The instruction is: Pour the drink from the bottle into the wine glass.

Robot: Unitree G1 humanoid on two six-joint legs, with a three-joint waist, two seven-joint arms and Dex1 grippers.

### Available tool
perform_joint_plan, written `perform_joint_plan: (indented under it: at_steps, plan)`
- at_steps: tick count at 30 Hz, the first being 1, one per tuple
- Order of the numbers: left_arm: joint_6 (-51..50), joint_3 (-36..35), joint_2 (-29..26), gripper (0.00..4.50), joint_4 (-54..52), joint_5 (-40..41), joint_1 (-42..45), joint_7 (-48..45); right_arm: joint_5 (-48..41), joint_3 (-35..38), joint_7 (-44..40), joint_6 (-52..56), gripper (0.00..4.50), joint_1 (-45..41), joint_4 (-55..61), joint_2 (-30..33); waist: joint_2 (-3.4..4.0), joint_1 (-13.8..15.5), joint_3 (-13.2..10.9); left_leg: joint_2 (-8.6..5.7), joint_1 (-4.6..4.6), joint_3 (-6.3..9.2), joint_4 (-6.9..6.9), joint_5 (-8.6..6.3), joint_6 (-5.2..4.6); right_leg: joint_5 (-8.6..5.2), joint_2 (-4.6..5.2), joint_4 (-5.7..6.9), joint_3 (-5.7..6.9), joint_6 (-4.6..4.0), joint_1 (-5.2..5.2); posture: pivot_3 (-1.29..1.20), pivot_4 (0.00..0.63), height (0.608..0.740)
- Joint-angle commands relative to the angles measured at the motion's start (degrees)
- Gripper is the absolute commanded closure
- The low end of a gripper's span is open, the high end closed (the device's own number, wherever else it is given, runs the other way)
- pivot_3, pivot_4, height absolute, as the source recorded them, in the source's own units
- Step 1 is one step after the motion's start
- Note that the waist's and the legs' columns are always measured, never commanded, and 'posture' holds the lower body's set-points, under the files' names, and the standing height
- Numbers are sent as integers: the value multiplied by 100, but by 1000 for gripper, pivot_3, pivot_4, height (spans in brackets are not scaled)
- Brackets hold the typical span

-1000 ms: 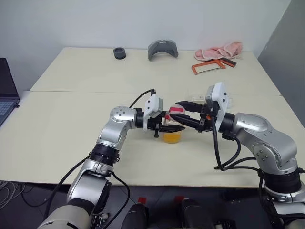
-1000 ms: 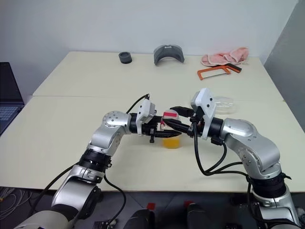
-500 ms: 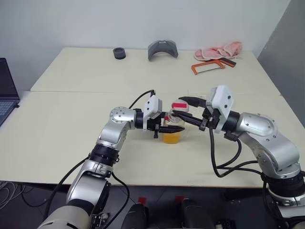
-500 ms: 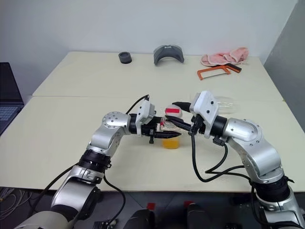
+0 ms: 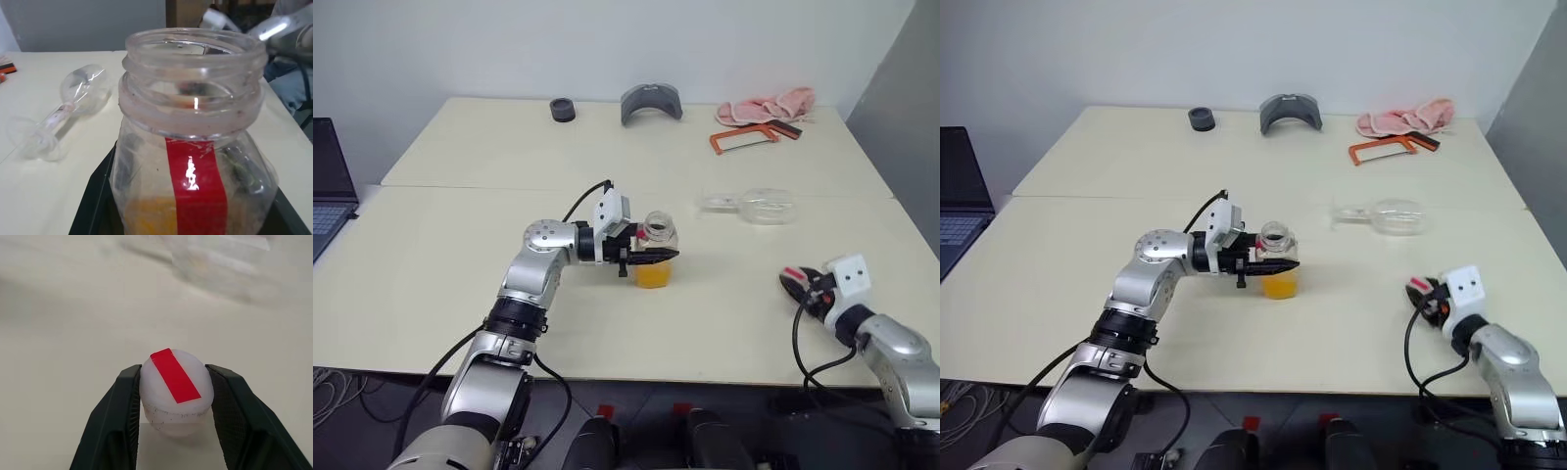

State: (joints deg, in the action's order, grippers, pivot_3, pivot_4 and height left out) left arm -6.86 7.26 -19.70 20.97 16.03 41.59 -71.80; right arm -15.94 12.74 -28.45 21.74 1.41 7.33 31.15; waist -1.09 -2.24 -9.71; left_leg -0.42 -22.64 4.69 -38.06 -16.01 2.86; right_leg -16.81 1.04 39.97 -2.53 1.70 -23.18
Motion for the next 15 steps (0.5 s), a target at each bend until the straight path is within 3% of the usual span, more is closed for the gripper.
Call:
perform_joint_plan:
  at_steps: [1, 4, 7, 10, 15]
  plan:
    - [-34, -253, -58, 2802, -175, 186, 132, 143, -224, 109, -203, 129, 1097, 63, 358, 68, 1, -24, 0, 1, 2, 0, 2, 0, 0, 0, -2, 0, 0, 0, 1, 0, 150, 740]
    - [-79, -481, -112, 2802, -70, 240, 184, 421, -237, 55, -687, 100, 31, 261, 570, 434, 1, -22, 0, 2, 2, 3, 2, 0, 0, 0, -5, 0, 2, 0, 1, 0, 150, 740]
    - [-75, -755, -184, 2802, 26, 286, 219, 752, 65, -23, -981, -170, 0, 364, 672, 925, 0, -13, 0, 0, -1, 3, -2, 0, 0, 0, 3, -1, 1, 1, 2, 0, 150, 740]
    - [133, -1159, -324, 2802, 354, 135, 312, 1452, 33, -39, -1133, -151, 0, -66, 1024, 1252, 0, -21, -1, -1, 1, 3, -3, 0, -1, 0, 2, -1, 1, 1, 4, 0, 150, 740]
    - [715, -1471, -603, 2802, 1301, -389, 569, 2718, -495, -916, -1188, 513, 0, -1385, 1775, 733, -3, -103, -1, 10, 9, 10, 0, 0, 0, 0, -12, 2, 6, 1, 4, 0, 150, 740]
